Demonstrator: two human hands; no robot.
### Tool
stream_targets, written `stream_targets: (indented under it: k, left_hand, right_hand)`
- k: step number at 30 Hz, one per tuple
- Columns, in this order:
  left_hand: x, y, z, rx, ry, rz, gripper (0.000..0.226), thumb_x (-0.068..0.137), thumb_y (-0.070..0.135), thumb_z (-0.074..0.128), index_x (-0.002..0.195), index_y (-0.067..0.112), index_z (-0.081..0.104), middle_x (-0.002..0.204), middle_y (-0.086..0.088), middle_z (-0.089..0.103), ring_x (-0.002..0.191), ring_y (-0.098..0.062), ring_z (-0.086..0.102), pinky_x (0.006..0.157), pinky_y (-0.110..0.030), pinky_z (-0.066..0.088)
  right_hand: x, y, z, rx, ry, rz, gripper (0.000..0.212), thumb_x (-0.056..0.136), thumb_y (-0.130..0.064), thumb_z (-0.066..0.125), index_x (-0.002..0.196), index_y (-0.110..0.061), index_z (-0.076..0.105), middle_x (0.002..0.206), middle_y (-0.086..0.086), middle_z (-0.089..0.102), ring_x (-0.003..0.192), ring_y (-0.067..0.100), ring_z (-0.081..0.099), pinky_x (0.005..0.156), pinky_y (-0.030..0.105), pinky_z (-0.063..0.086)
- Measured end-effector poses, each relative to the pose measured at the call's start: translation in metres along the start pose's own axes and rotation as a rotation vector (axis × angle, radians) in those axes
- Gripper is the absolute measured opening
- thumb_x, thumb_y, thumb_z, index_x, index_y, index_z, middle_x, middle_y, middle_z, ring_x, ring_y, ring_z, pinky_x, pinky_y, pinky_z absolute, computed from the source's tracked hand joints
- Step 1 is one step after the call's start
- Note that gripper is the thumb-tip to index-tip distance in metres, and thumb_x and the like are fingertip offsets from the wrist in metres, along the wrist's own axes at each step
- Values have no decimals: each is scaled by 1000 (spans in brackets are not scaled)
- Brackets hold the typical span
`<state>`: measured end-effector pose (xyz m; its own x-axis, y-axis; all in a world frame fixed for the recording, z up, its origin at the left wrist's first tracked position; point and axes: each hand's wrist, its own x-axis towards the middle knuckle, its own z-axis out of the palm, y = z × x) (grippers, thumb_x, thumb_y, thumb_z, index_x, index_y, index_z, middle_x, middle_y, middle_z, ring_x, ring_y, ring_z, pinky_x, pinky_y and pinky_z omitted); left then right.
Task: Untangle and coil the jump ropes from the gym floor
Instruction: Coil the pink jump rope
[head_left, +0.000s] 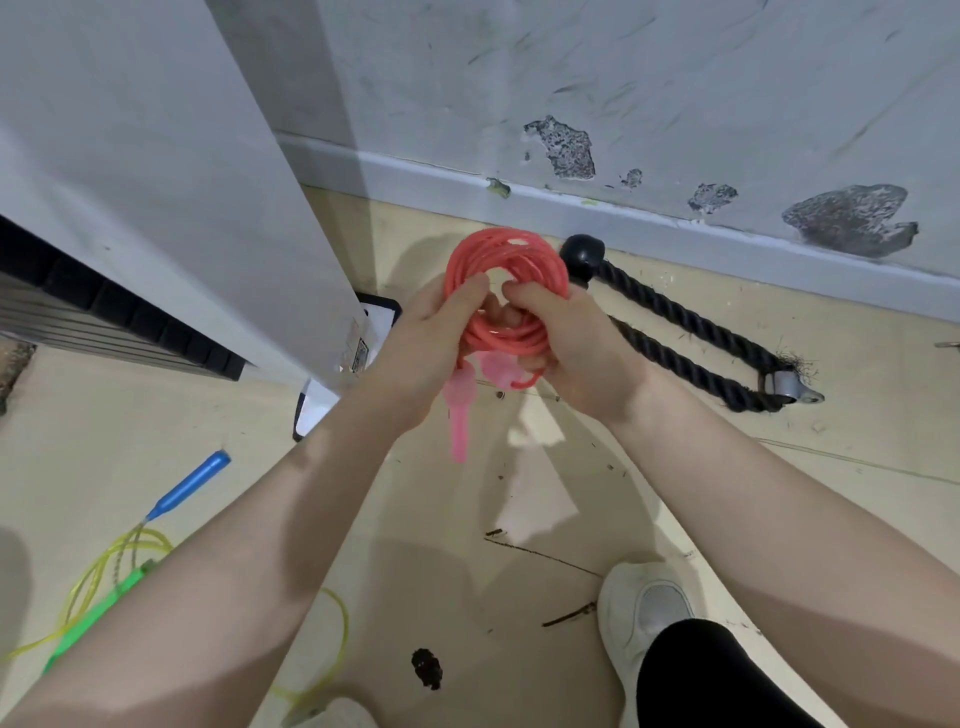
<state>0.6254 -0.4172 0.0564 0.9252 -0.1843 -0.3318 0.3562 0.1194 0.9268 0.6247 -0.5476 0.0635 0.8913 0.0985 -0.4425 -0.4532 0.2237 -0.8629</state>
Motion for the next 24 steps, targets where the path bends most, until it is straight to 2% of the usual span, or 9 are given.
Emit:
stream_targets:
  k: [3,6,8,11,13,15,18,21,24]
  left_hand:
    - [1,6,-1,64,120,61,21,99,19,42,95,4,56,73,-2,57,57,-4,59,56,-16,46]
    - [12,5,-14,-25,238,17,19,99,25,43,101,15,59,83,2,63,72,-21,61,68,-31,48]
    - [14,0,-21,-107,200,-31,21,100,25,39,97,17,58,90,0,70,80,-28,62,74,-40,50]
    - [10,-9,-28,-188,127,-112,24,102,20,32,92,14,53,83,-4,74,76,-19,70,75,-36,58]
    - [8,-18,-36,27,107,-99,26,102,22,34,96,15,58,85,-1,74,77,-12,70,75,-31,56]
    - [7,-24,-40,201,82,-101,27,102,22,35,106,13,59,87,2,71,69,-4,68,66,-21,53]
    - [4,-24,-42,322,25,-132,20,101,20,36,99,17,56,85,5,66,56,3,64,51,-9,46]
    - [3,-20,-44,453,-60,-161,19,100,21,40,93,23,58,82,10,66,65,3,64,57,-8,46]
    - [0,-18,-45,436,-205,-229,19,100,23,40,98,24,58,88,4,69,67,-2,66,57,-13,49]
  right_hand:
    - [2,6,-8,-106,-135,-2,13,95,-23,52,90,-11,57,65,-1,48,41,6,34,44,21,28]
    - [6,13,-28,-452,-177,-23,6,91,-16,59,94,-14,63,71,-8,59,48,3,44,60,19,43]
    - [5,26,-44,-702,-248,5,7,86,-6,63,92,-9,64,78,-5,60,60,-3,50,66,13,42]
    - [1,42,-64,-827,-327,145,21,78,-7,62,97,-10,58,96,7,59,82,7,54,73,19,42]
    - [-1,45,-71,-795,-377,241,23,77,-10,60,98,-16,53,103,8,63,92,15,59,71,23,45]
    - [-3,38,-69,-658,-398,256,20,83,-9,59,99,-16,50,98,6,68,88,15,64,60,21,44]
    - [-2,10,-49,-48,-264,173,4,95,-12,45,98,-13,47,83,10,69,74,17,66,46,20,48]
    - [6,-20,-28,345,-15,-8,17,100,-20,36,93,-12,49,69,6,68,61,14,66,52,21,54]
    - [8,-25,-16,278,108,-159,8,99,-16,43,93,-15,47,74,4,62,66,15,64,61,25,55]
